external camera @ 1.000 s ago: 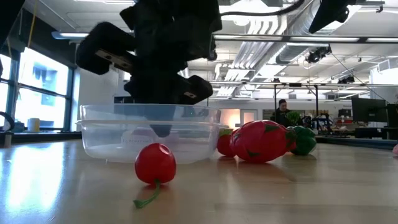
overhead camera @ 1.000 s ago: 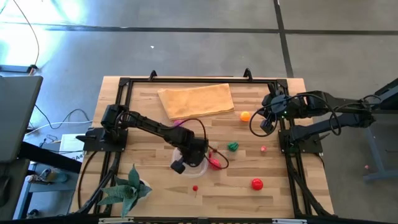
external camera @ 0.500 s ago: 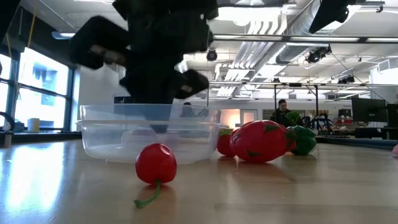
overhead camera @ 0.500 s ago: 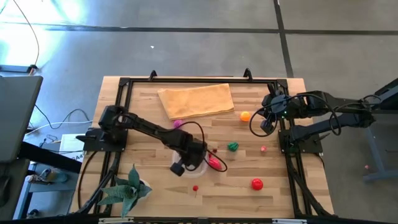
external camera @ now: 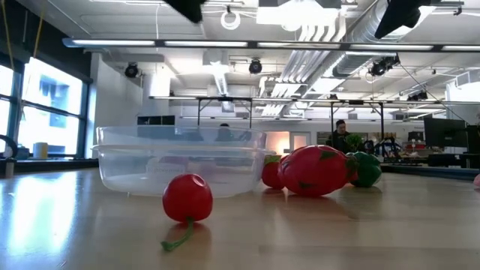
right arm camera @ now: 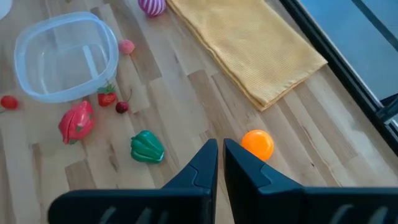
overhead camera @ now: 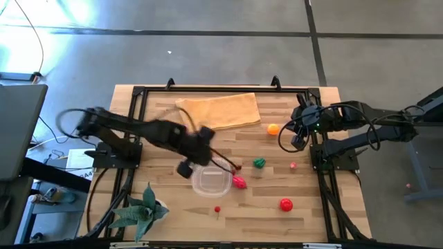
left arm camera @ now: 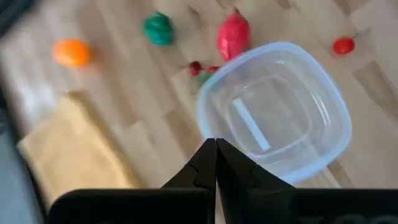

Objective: Pick and placing Produce into tupperware
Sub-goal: Put the red onion into the transparent bin

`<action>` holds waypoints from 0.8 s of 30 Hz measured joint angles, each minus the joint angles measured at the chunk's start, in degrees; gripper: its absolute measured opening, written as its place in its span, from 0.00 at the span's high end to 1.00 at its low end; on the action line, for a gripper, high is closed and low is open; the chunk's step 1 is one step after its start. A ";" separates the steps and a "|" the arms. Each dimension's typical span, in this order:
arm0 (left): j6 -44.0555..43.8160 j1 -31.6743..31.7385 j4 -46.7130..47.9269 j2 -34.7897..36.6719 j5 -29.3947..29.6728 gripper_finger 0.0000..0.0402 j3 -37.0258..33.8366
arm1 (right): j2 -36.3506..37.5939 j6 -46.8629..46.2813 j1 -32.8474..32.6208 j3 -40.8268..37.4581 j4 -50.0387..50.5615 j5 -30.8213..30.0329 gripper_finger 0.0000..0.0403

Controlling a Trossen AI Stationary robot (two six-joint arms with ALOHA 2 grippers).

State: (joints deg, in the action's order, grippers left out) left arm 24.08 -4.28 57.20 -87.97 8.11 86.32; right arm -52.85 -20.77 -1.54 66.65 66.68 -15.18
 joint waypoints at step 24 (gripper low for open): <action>-6.31 1.69 -18.86 35.92 -3.45 1.00 -38.16 | -0.10 0.26 0.00 0.00 -3.15 3.32 0.95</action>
State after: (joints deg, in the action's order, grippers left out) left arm 17.77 -2.59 38.35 -52.05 4.67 48.16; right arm -52.95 -20.51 -1.54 66.65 63.53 -11.86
